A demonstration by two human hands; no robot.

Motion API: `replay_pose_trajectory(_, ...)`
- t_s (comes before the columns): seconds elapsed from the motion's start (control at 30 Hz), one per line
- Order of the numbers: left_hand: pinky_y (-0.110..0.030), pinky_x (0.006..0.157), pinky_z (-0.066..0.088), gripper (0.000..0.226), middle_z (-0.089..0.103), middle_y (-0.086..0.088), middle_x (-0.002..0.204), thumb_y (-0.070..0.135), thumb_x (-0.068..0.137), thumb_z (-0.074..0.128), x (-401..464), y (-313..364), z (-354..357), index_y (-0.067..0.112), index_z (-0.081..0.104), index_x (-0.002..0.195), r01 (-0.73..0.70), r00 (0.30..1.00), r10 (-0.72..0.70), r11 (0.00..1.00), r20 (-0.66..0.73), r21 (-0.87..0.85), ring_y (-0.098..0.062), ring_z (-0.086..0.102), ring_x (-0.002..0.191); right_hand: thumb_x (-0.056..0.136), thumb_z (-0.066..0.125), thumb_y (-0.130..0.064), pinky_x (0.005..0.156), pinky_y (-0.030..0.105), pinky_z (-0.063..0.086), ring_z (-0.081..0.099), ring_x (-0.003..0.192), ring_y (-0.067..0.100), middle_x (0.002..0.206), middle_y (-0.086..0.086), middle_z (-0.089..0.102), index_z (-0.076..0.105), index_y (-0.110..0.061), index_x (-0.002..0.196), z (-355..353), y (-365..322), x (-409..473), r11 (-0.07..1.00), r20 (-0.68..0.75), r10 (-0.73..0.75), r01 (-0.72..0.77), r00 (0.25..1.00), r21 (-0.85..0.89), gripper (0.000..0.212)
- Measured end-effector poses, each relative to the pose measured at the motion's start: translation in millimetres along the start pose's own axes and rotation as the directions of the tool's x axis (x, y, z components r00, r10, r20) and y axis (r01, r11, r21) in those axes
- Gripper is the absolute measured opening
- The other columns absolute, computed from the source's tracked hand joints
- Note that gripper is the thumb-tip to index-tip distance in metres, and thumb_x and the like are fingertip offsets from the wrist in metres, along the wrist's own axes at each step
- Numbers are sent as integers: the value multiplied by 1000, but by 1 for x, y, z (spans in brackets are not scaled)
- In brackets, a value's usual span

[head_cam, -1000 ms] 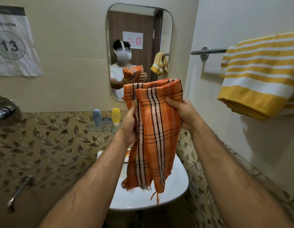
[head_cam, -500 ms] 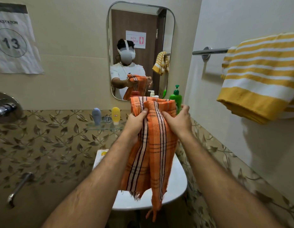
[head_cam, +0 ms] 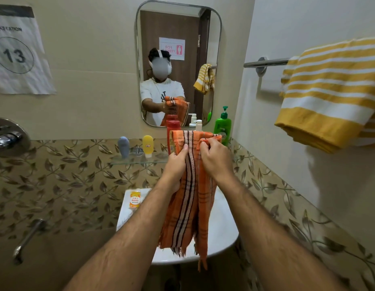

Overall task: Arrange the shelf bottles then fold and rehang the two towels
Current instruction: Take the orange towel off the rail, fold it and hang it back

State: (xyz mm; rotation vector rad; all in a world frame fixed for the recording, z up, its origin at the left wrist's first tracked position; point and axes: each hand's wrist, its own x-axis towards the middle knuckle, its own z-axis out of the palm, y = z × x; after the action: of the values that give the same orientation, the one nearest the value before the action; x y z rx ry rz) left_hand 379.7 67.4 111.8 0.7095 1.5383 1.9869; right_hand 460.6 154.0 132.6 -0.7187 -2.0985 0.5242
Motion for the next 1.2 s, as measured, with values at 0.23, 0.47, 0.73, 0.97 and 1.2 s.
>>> replay_pose_trajectory(0.23,-46,92,55,45,74,-9,102,49,99,46,8,-12,-17,11,64,115,55,976,-40,996,-214,64,-26,71,95,86,44,-43,71,56,59,69,79,39,74,17,66,64,-4,82,-15,10,12,876,136,295,-325,946,358,45)
replay_pose_trajectory(0.47,-37,85,55,34,69,-3,87,43,102,45,-1,-17,-15,20,59,81,-30,983,66,978,-172,205,-24,68,87,100,47,-30,43,19,45,55,49,10,59,-1,54,63,-14,87,-34,-13,14,735,364,242,-415,899,536,27)
replay_pose_trajectory(0.73,-44,82,60,34,75,-11,96,44,98,54,-4,-24,-6,16,68,112,-78,997,77,987,8,140,-27,74,88,103,47,-26,45,27,54,63,54,16,80,15,65,59,-9,97,-12,-26,7,761,378,196,-383,905,523,22)
replay_pose_trajectory(0.97,-49,89,56,70,71,-17,115,69,83,47,-2,-26,-12,20,57,131,-100,975,101,995,198,-16,-34,69,106,102,52,-22,51,27,58,74,68,22,95,17,70,59,-8,100,-11,-33,8,677,380,247,-440,891,591,16)
replay_pose_trajectory(1.2,-41,79,59,26,73,-15,102,29,100,50,6,-21,-8,11,63,114,-24,985,50,988,168,-153,-31,71,94,97,61,-27,69,33,62,73,80,20,92,8,73,65,-12,102,-25,-6,16,748,89,164,-182,982,638,17)
